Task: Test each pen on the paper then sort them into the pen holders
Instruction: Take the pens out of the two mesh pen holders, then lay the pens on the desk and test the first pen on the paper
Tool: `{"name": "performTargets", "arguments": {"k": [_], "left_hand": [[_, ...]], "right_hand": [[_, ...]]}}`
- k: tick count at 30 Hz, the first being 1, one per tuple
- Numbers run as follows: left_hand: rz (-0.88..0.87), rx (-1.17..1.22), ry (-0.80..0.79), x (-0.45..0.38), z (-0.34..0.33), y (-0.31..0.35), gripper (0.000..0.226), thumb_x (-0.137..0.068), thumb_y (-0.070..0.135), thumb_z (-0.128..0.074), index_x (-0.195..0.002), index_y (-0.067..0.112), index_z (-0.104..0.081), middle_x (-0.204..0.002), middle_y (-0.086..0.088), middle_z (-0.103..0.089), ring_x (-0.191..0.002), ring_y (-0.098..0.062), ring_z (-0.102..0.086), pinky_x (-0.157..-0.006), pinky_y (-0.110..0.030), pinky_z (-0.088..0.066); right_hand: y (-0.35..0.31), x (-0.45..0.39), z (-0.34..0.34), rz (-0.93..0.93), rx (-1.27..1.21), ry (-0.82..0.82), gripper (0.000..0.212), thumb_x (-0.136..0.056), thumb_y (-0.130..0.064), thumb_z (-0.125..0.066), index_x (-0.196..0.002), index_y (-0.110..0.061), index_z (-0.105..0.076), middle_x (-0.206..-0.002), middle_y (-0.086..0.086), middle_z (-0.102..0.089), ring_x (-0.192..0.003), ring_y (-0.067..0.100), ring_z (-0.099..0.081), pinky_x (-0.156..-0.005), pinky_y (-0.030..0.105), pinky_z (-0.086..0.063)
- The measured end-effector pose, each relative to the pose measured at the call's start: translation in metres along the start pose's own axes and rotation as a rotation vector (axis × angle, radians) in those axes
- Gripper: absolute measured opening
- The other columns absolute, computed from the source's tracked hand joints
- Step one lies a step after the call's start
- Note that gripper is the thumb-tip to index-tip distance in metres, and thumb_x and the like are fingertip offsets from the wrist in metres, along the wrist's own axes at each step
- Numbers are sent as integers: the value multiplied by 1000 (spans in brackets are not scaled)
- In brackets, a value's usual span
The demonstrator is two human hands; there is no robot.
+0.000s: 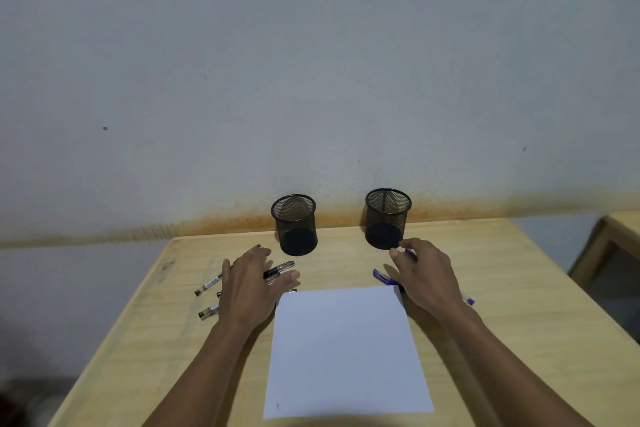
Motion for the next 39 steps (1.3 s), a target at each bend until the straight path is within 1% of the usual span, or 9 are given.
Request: {"name": "performTargets", "arguments": {"k": [4, 9, 12, 16, 20, 25, 30, 35, 39], "left_hand": [[-4, 59, 66, 19, 17, 3, 67, -84, 68, -46, -125, 17, -60, -131, 1, -63, -119, -18, -57, -114, -49, -24], [58, 238, 240, 68, 49, -1, 42, -88, 46, -63, -117, 17, -65, -116, 7, -64, -114, -21, -57, -99, -45, -45], [152, 250, 294, 101, 57, -17, 37, -88, 34, -69, -122, 21, -63, -120, 8, -60, -119, -17, -53, -100, -36, -44], [93, 126, 353, 121, 60, -38, 34, -83, 31, -66, -113, 16, -65, -117, 2, -67, -111, -22, -58, -94, -40, -48], [115, -40, 282, 119, 51, -55, 37, -83, 36, -61, -113, 15, -66, -124, -5, -66, -116, -27, -58, -99, -46, -47], [138, -176, 189, 117, 38, -64, 36, -87, 42, -58, -115, 20, -66, -127, -2, -64, -121, -23, -54, -104, -42, -40], [157, -201, 165, 116, 33, -69, 33, -90, 45, -55, -110, 22, -67, -121, 2, -63, -120, -20, -53, -107, -39, -37], [152, -176, 181, 117, 34, -69, 35, -88, 44, -53, -106, 19, -69, -118, -1, -65, -117, -22, -56, -105, -42, -40], [160, -103, 163, 119, 37, -69, 36, -89, 44, -55, -110, 17, -67, -120, 0, -64, -119, -23, -55, -106, -43, -39]], "right_hand": [[-9, 22, 5, 49, -89, 33, 35, -102, -31, -60, -129, -10, -66, -131, 6, -68, -124, 23, -60, -91, 29, -43], [-39, 64, -7, 128, -225, 47, 17, -97, -23, -69, -113, -18, -73, -101, -10, -71, -98, 4, -66, -72, 12, -44], [-67, 86, -32, 214, -190, -44, 13, -96, -22, -69, -107, -25, -73, -89, -23, -64, -87, -8, -61, -69, 5, -42], [-110, 98, -75, 413, -84, -178, 17, -99, -25, -62, -112, -25, -73, -100, -12, -69, -95, 6, -60, -82, 21, -48], [-148, 91, -118, 622, 174, -245, 22, -100, -19, -58, -115, -17, -74, -112, 2, -72, -109, 24, -57, -84, 39, -49], [-170, 80, -160, 829, 499, -259, 15, -95, -17, -59, -102, -19, -72, -103, 4, -76, -99, 30, -57, -70, 34, -32], [-169, 73, -185, 946, 570, -242, 6, -86, -17, -72, -81, -20, -71, -80, -1, -76, -78, 27, -62, -61, 32, -35], [-177, 74, -184, 1065, 396, -244, 14, -91, -17, -69, -104, -15, -74, -89, 6, -73, -83, 31, -64, -62, 31, -33], [-193, 72, -159, 883, 63, -285, 29, -97, -18, -55, -123, -13, -67, -103, 3, -63, -93, 20, -56, -70, 33, -43]]}}
Point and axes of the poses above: each hand's wrist, its own x-axis away from the middle knuckle, its own z-axis out of the back of the hand, y = z × x, the point moved 6 cm from there along -x, towards the middle knuckle
